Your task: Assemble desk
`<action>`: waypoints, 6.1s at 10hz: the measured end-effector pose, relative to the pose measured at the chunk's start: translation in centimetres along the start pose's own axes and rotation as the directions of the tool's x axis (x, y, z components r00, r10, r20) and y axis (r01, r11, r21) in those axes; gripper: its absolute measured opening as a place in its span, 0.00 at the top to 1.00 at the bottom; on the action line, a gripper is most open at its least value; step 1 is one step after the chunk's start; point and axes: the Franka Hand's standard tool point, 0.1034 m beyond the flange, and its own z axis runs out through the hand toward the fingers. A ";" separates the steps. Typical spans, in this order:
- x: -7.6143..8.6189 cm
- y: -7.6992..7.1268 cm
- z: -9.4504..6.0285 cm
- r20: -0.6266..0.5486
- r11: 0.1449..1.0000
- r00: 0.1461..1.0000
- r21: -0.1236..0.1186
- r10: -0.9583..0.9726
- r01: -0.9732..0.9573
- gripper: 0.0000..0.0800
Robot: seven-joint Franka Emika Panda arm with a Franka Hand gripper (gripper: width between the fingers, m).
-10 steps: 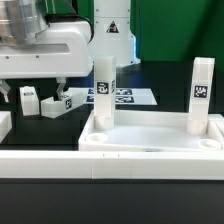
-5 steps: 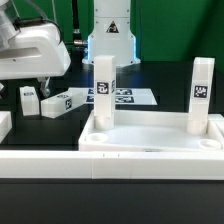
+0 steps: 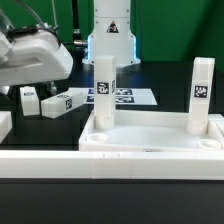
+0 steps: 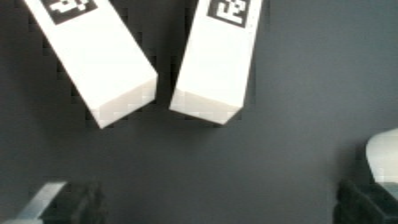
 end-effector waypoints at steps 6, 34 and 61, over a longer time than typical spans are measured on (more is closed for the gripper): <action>0.2 -0.1 1.4 0.251 1.000 0.968 0.005 0.015 -0.017 0.19; -0.9 -0.7 7.1 0.337 0.969 0.909 -0.082 0.245 -0.231 0.64; 4.7 -8.7 -10.9 -0.534 0.982 0.843 -0.184 -0.065 -0.041 0.64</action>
Offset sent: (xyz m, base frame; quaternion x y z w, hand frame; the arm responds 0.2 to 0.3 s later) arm 0.0000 0.0000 0.0000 0.0000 -0.1938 0.0000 0.9810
